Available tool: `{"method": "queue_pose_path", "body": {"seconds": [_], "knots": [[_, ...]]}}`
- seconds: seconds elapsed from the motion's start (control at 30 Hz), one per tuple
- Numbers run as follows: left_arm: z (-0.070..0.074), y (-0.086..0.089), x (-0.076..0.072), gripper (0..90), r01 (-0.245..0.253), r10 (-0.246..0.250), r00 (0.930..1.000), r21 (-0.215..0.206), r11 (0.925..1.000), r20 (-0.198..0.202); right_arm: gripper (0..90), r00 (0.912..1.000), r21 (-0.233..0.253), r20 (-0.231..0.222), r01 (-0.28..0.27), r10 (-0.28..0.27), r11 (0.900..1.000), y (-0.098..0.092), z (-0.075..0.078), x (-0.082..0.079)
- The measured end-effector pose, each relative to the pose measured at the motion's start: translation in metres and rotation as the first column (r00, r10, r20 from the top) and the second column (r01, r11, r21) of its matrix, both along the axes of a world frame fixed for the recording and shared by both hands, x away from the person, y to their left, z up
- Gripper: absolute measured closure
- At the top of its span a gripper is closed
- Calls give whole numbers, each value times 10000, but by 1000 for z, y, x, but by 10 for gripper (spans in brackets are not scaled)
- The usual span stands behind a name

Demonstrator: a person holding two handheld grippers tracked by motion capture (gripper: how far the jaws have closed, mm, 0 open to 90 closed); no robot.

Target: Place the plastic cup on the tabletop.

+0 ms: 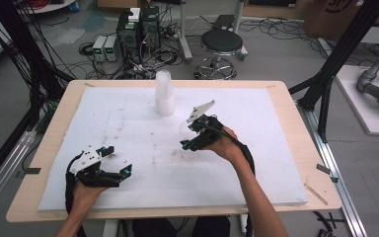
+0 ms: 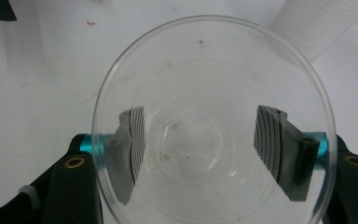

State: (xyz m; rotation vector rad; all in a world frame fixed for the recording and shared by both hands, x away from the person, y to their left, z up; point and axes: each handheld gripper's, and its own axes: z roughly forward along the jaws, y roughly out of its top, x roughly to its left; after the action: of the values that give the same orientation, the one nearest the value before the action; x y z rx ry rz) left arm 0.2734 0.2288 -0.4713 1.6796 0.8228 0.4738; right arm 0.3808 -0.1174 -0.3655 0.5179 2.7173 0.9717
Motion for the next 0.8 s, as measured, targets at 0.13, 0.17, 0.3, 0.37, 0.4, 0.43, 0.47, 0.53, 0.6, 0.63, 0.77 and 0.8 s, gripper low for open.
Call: {"method": "queue_pose_path", "body": {"seconds": [0.13, 0.17, 0.3, 0.37, 0.4, 0.43, 0.47, 0.53, 0.6, 0.63, 0.77, 0.8], "knots": [[0, 0, 0, 17, 33, -34, 10000, -44, 10000, -44, 346, 9999, -321, -164, 7, -12, 9995, 13, -10, 4], [0, 0, 0, 17, 8, -9, 10000, -98, 10000, -71, 346, 9999, -362, -150, -20, 14, 9993, 16, -12, 4], [0, 1, 1, 17, -24, 22, 9999, -154, 9999, -123, 346, 9996, -544, -264, 5, -19, 9985, 25, -19, 5], [0, 1, 1, 17, 7, -8, 10000, -176, 9998, -88, 346, 9997, -671, -230, -3, -12, 9977, 29, -23, 6], [0, 1, 1, 17, 21, -23, 10000, -172, 9999, -83, 346, 9997, -745, -238, -9, -9, 9972, 32, -25, 7], [0, 1, 0, 17, 7, -8, 10000, -179, 9998, -76, 346, 9998, -810, -207, -33, 17, 9967, 33, -27, 7], [0, 1, 1, 17, 18, -19, 10000, -179, 9998, -76, 346, 9997, -897, -227, -18, -2, 9960, 35, -28, 8], [0, 2, 1, 17, 15, -16, 10000, -191, 9998, -81, 346, 9997, -1020, -250, -8, -18, 9948, 38, -30, 8], [0, 2, 1, 17, 16, -18, 10000, -178, 9998, -80, 346, 9997, -1084, -261, 7, -36, 9941, 40, -33, 10], [0, 2, 1, 17, 1, -2, 10000, -191, 9998, -80, 346, 9996, -1132, -283, 7, -39, 9936, 41, -34, 10], [0, 2, 1, 17, -8, 6, 10000, -192, 9998, -90, 346, 9995, -1209, -299, 35, -71, 9927, 43, -37, 11], [-1, 2, 1, 17, 3, -4, 10000, -204, 9998, -85, 346, 9995, -1206, -299, 53, -90, 9927, 43, -38, 12]]}}
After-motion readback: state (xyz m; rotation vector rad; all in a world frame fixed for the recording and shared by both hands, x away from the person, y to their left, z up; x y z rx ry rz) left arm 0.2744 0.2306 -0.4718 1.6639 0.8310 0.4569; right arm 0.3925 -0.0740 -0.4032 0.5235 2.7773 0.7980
